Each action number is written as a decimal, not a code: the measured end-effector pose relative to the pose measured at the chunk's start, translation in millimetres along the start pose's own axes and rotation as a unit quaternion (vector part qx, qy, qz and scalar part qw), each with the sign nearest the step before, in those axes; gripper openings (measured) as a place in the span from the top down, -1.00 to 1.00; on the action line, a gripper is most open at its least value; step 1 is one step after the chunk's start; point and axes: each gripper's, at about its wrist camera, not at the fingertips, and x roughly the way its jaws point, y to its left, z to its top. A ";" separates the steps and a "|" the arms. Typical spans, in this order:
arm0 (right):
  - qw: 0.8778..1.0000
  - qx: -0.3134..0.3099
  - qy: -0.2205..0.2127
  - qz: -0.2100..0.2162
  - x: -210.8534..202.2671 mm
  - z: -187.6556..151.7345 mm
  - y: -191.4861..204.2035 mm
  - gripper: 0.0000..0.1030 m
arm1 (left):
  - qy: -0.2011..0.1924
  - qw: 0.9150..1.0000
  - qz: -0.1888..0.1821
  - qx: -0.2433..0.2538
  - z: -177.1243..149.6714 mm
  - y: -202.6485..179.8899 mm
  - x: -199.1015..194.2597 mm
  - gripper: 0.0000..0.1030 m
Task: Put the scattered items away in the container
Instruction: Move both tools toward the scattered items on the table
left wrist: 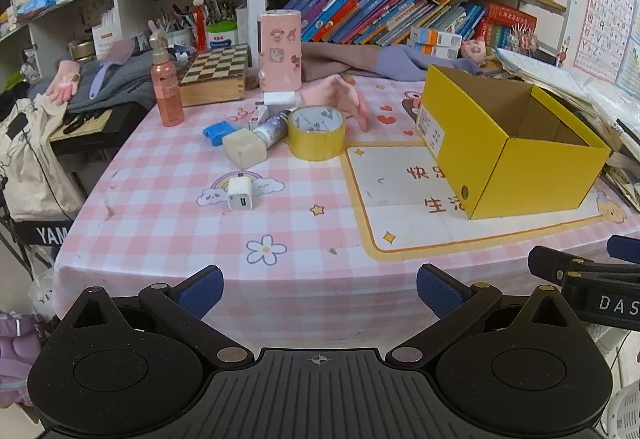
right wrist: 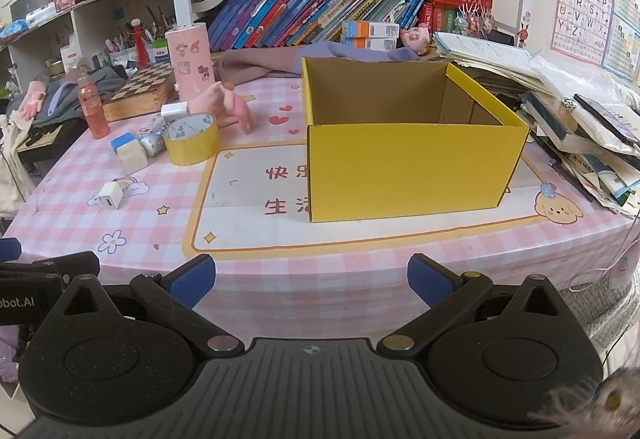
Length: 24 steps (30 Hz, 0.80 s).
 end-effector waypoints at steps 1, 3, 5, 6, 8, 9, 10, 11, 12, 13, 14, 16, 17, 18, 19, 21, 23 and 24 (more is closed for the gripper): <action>1.000 -0.001 0.000 0.000 0.0 0.1 1.1 -1.00 | 0.000 1.000 0.001 -0.001 0.1 0.5 -0.3 -1.00; 1.000 -0.003 0.000 0.001 0.6 0.5 2.5 -1.00 | 0.000 1.000 0.002 -0.002 0.2 1.4 -0.3 -1.00; 1.000 -0.005 0.001 0.002 1.7 1.1 4.1 -1.00 | 0.000 1.000 0.002 -0.003 0.2 2.4 0.1 -1.00; 1.000 -0.007 0.001 0.002 2.0 1.4 5.0 -1.00 | 0.001 1.000 0.002 -0.004 0.3 2.6 0.4 -1.00; 1.000 -0.009 0.001 0.003 2.5 1.8 6.5 -1.00 | 0.002 1.000 0.002 -0.006 0.5 4.0 1.3 -1.00; 1.000 -0.010 0.001 0.003 2.7 1.9 7.1 -1.00 | 0.002 1.000 0.002 -0.007 0.6 4.7 1.7 -1.00; 1.000 -0.010 0.001 0.003 3.0 2.2 7.5 -1.00 | 0.002 1.000 0.002 -0.007 0.8 5.4 1.9 -1.00; 1.000 -0.009 0.001 0.003 3.2 2.3 7.7 -1.00 | 0.002 1.000 0.002 -0.007 1.1 5.8 2.1 -1.00; 1.000 -0.009 0.002 0.003 3.3 2.4 8.1 -1.00 | 0.002 1.000 0.002 -0.007 1.3 5.9 2.2 -1.00; 1.000 -0.009 0.002 0.003 3.5 2.6 8.1 -1.00 | 0.002 1.000 0.002 -0.006 1.5 6.2 2.3 -1.00; 1.000 -0.010 0.001 0.003 3.5 2.8 8.3 -1.00 | 0.003 1.000 0.001 -0.006 1.8 6.7 2.5 -1.00; 1.000 -0.011 0.001 0.003 3.7 3.0 8.6 -1.00 | 0.003 1.000 0.001 -0.005 2.4 7.3 3.0 -1.00; 1.000 -0.011 0.000 0.003 4.3 3.5 9.6 -1.00 | 0.002 1.000 0.001 -0.006 2.6 7.7 3.2 -1.00; 1.000 -0.012 0.000 0.003 4.8 4.0 10.8 -1.00 | 0.002 1.000 0.001 -0.006 2.8 8.8 3.4 -1.00; 1.000 -0.012 0.000 0.003 5.4 4.5 12.1 -1.00 | 0.002 1.000 0.001 -0.006 2.8 9.8 3.7 -1.00; 1.000 -0.014 0.000 0.003 6.1 6.0 15.3 -1.00 | 0.002 1.000 0.001 -0.006 2.9 11.1 4.1 -1.00; 1.000 -0.016 0.000 0.003 6.7 7.1 18.8 -1.00 | 0.002 1.000 0.001 -0.008 3.2 14.2 4.3 -1.00; 1.000 -0.017 0.000 0.004 6.8 7.5 20.1 -1.00 | 0.002 1.000 0.001 -0.009 3.3 15.7 4.4 -1.00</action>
